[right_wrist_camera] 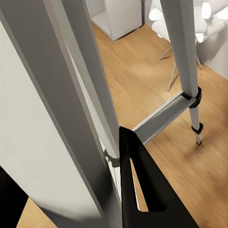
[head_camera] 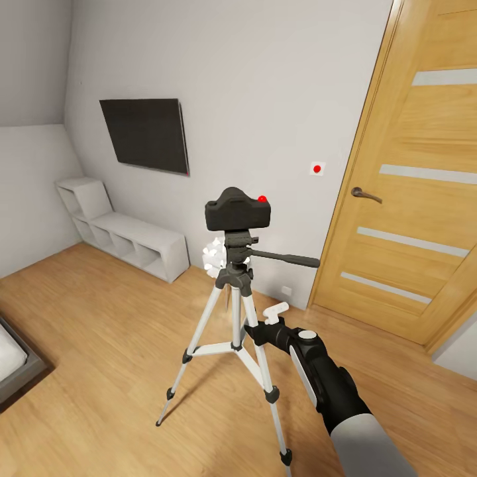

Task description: Attach the digital camera to the camera tripod in the bedroom.

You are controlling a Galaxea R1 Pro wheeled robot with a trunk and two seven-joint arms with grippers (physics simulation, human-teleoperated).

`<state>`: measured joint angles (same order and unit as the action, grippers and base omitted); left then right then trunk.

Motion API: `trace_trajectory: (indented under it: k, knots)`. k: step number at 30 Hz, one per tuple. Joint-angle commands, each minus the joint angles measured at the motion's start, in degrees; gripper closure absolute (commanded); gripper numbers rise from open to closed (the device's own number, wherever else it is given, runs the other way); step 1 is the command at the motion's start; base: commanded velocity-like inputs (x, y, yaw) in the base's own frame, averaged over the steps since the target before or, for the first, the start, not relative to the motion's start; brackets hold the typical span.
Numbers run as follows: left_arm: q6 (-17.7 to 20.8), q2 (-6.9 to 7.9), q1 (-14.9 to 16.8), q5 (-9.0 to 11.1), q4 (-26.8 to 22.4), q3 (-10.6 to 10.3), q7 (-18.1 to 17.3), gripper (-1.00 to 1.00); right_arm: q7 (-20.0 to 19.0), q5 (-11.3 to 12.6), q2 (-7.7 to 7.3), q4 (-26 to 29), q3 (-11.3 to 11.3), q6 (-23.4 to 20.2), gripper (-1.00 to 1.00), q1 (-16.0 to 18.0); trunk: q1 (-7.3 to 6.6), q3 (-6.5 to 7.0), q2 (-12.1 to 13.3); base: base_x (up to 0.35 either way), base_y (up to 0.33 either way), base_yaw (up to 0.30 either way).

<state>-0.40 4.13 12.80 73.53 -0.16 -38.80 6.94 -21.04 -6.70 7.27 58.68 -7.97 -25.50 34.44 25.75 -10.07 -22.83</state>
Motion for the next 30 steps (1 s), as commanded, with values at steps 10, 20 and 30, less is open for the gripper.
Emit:
trace_trajectory:
  k: [10, 20, 30]
  knots:
    - [0.0, -0.17, 0.0, 0.4, 0.0, -0.5, 0.2, -1.0, -0.5, -0.9, 0.03, -0.2, 0.0, -0.2, 1.0, 0.0, 0.04, -0.12, -0.1, 0.0, 0.0, 0.0]
    - [0.0, -0.42, 0.0, 0.4, 0.0, -0.5, 0.2, -1.0, -0.6, -0.9, 0.02, -0.2, 0.1, -0.4, -1.0, 0.0, 0.04, -0.12, -0.1, 0.0, 0.0, 0.0]
    - [0.0, -0.44, 0.0, 0.4, -0.1, -0.5, 0.2, -1.0, -0.5, -0.9, 0.03, -0.2, 0.1, -0.4, -1.0, 0.0, 0.04, -0.12, -0.1, 0.0, 0.0, 0.0]
